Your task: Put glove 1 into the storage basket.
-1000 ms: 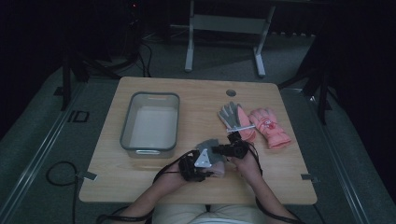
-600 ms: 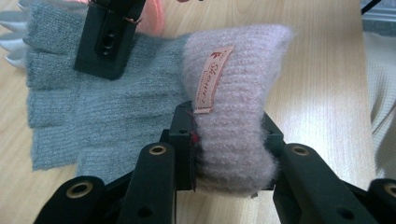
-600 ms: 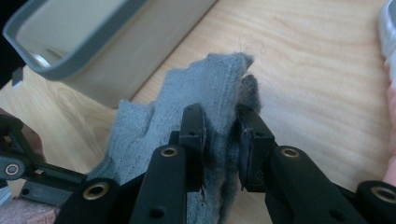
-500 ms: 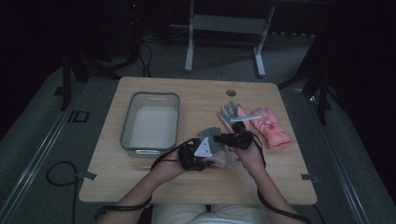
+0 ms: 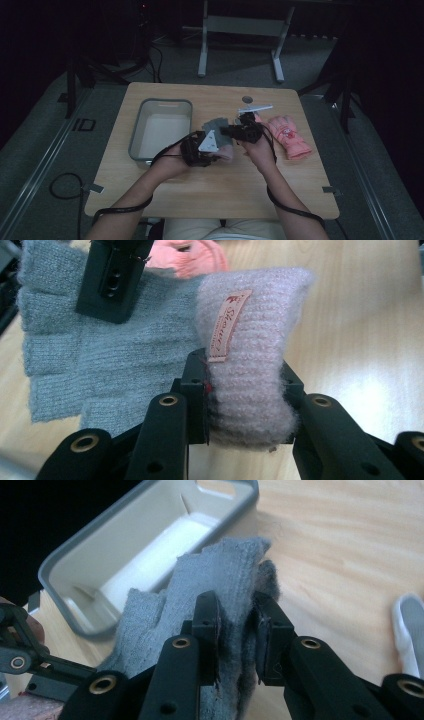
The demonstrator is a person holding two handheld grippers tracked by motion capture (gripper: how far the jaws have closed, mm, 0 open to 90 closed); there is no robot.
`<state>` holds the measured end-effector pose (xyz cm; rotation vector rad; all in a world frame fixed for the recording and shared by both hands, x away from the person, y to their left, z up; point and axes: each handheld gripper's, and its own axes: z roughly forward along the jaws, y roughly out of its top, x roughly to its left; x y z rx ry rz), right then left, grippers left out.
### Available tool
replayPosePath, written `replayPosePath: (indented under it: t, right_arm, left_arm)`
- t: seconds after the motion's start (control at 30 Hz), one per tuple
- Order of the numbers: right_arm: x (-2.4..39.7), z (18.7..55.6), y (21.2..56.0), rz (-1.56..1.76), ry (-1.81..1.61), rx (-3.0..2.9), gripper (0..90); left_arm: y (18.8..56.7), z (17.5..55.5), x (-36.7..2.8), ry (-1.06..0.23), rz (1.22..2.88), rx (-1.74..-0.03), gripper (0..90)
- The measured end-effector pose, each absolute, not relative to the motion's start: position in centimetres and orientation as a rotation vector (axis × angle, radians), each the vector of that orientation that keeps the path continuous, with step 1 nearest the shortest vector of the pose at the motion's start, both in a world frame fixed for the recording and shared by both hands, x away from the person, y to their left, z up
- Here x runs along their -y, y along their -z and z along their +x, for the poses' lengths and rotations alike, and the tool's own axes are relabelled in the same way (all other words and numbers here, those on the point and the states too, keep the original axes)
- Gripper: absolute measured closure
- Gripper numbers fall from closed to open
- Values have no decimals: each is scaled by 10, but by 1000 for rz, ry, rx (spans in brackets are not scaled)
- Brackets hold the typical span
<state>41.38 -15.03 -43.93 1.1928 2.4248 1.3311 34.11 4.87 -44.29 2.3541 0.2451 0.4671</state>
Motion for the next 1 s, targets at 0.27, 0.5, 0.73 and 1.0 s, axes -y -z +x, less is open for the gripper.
replayPosePath:
  t: [0.27, 0.5, 0.73, 1.0]
  right_arm:
    - [120, 427, 423, 1136, -1331, -2436, 747]
    - [91, 439, 416, 1083, -1345, -2462, 747]
    - [55, 452, 412, 1026, -1355, -2488, 747]
    - [18, 462, 423, 993, -1338, -2522, 749]
  left_arm:
    - [430, 350, -74, -499, 2369, -278, 678]
    - [423, 357, -102, -528, 2383, -299, 678]
    - [426, 364, -134, -561, 2383, -353, 677]
    - [437, 373, -168, -566, 2431, -365, 676]
